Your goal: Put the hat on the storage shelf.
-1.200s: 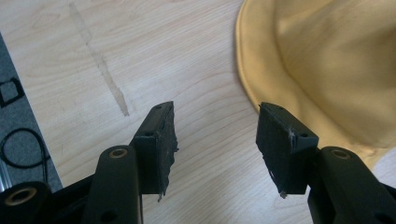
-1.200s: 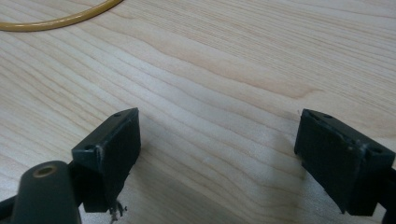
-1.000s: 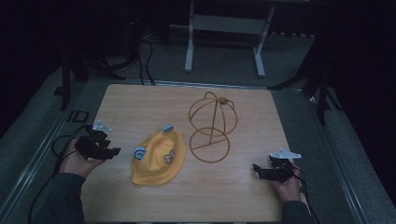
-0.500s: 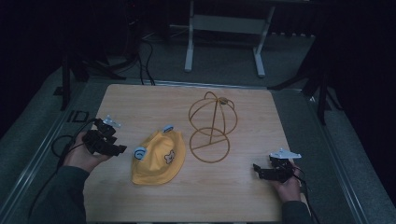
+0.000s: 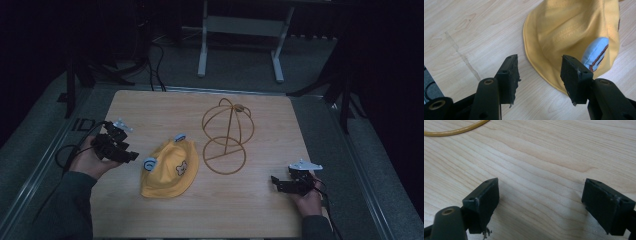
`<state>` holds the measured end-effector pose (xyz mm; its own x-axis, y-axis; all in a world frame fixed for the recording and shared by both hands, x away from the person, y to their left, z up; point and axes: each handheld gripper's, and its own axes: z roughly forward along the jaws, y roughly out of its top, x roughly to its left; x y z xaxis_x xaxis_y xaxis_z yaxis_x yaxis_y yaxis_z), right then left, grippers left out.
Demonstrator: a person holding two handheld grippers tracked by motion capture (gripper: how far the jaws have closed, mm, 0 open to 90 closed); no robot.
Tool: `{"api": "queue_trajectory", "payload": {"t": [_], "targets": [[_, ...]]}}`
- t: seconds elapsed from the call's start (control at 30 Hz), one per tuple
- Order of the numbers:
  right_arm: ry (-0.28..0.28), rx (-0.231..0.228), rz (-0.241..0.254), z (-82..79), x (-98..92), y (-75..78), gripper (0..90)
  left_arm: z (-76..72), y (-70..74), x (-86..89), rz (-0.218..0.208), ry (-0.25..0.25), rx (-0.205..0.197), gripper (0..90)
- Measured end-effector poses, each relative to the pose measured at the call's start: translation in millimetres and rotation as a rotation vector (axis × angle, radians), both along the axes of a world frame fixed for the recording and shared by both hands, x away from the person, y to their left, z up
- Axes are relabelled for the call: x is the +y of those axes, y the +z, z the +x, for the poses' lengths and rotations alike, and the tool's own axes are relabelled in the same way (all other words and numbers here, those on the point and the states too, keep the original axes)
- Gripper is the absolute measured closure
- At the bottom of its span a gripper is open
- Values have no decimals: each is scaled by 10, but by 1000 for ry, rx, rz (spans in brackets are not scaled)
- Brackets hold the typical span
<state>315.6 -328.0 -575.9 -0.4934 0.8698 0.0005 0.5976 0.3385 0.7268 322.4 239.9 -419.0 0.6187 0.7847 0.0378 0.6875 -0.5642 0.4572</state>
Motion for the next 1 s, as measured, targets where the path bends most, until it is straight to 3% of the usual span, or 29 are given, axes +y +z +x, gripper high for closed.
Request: {"api": "queue_trajectory", "payload": {"t": [0.73,1.0], "targets": [[4,-4,-3,3,-4,-1,144,159,210,-264,-24,-65,5,485],[3,-4,-1,3,-2,-2,144,214,263,-384,-13,-85,20,491]]}}
